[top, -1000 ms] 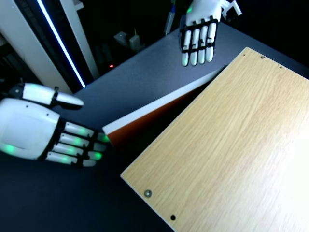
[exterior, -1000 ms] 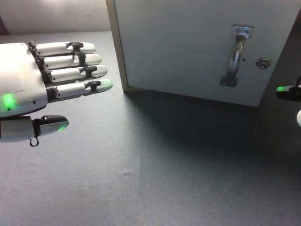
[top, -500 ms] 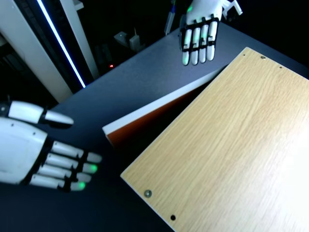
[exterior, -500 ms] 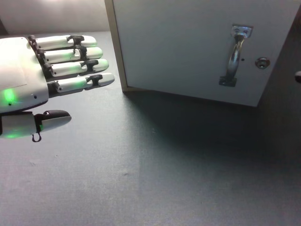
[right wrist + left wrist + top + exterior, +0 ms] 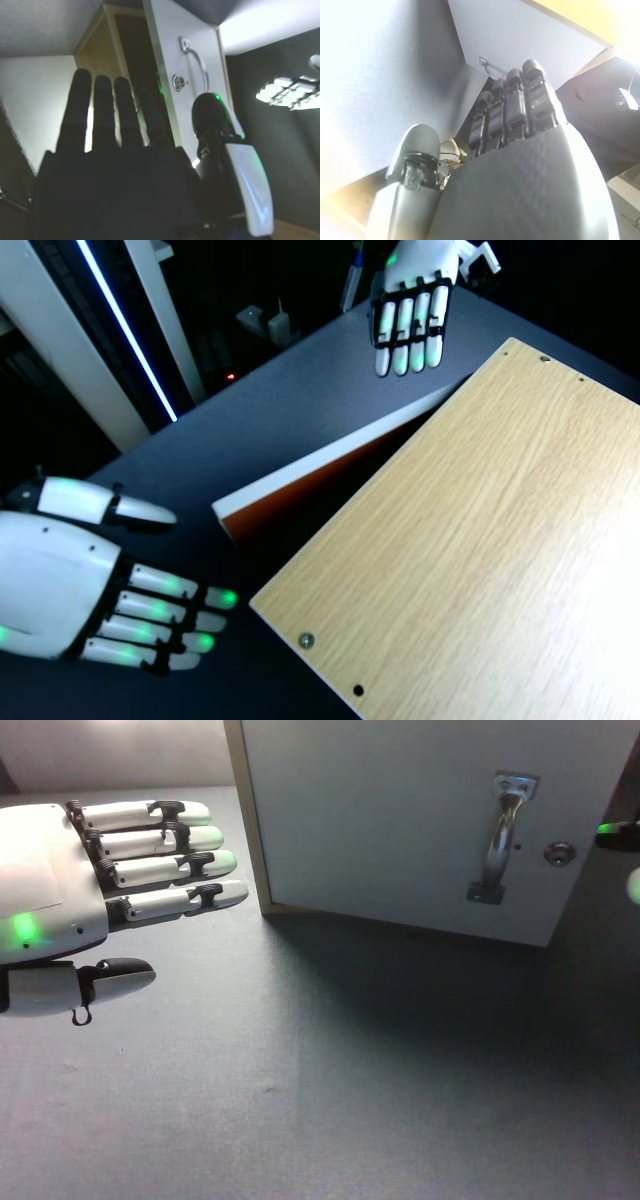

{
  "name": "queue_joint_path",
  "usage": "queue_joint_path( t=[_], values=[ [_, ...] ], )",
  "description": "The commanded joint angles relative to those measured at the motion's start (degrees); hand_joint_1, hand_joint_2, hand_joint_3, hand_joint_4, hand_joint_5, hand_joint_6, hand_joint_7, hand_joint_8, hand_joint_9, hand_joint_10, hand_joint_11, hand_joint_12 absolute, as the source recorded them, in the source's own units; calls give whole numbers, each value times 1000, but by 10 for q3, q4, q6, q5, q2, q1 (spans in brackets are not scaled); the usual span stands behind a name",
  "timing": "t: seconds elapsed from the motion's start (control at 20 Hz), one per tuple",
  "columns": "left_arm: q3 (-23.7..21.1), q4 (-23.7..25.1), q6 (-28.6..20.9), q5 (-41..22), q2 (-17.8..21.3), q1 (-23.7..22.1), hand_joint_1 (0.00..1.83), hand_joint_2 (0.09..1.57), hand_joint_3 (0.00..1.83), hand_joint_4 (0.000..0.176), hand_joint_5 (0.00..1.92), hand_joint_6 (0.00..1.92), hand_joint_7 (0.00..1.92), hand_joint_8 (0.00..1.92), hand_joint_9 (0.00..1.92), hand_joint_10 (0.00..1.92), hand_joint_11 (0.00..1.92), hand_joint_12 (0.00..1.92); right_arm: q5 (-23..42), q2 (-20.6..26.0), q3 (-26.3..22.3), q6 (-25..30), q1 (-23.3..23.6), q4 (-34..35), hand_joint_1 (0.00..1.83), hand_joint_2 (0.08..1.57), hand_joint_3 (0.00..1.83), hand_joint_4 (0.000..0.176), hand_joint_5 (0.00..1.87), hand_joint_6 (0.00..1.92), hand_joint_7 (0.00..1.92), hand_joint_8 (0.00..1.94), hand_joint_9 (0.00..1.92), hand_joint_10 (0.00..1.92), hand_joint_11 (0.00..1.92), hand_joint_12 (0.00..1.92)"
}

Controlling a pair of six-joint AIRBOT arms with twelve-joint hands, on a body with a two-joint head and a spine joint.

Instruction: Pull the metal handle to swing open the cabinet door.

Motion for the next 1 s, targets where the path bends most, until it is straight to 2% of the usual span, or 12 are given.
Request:
queue_joint_path(
  t=[0.0,0.1,0.2,0.7,0.95],
  values=[
    [-2,-35,0,-47,1,-6,0,1571,95,0,68,0,78,0,62,0,0,215,26,2,6,3,10,19,0,1568,87,0,50,0,50,0,38,0,0,180],
    [-5,-35,0,-46,1,-6,0,1571,98,0,75,4,84,3,66,2,0,214,19,-2,7,7,15,33,0,1559,82,0,42,0,47,0,37,0,0,179],
    [-7,-35,-5,-46,2,-6,0,1571,103,0,80,2,86,1,71,2,0,250,7,-4,7,43,18,48,0,1556,75,0,40,1,46,0,38,1,0,194],
    [-6,-35,-5,-46,2,-6,0,1568,115,0,83,3,97,5,80,3,0,253,-5,-17,4,60,23,110,0,1558,62,0,29,1,42,1,34,1,0,220],
    [-7,-35,-5,-46,2,-5,0,1570,102,0,77,0,94,1,78,1,0,243,-5,-18,-9,86,21,135,0,1557,56,0,43,5,52,4,46,5,0,238]
  ],
)
